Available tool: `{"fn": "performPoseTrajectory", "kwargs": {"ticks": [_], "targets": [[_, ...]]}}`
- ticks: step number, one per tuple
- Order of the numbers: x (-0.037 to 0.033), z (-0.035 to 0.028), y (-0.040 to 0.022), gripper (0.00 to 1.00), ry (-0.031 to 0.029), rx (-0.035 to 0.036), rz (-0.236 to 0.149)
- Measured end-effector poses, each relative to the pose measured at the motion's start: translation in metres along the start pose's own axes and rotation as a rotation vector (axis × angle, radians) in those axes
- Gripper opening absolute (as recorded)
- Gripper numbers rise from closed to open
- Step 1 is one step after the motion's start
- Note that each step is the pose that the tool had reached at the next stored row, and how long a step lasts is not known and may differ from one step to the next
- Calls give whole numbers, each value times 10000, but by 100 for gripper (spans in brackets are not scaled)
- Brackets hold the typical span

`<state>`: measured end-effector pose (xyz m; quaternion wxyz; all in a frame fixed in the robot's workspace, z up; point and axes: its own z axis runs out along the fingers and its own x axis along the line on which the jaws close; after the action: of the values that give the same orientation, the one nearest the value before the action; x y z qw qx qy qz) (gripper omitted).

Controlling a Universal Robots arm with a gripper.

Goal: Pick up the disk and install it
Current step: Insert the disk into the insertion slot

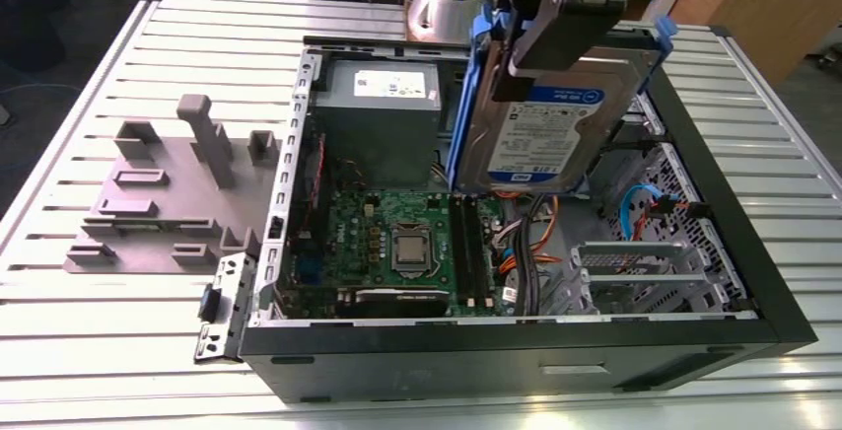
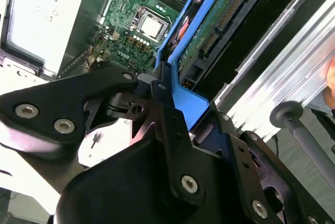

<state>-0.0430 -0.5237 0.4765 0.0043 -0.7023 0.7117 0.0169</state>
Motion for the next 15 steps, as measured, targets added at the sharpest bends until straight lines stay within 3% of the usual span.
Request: {"fn": "performPoseTrajectory", "kwargs": {"ticks": [15], "targets": [[218,15,-64,36,0,-1,1]]}}
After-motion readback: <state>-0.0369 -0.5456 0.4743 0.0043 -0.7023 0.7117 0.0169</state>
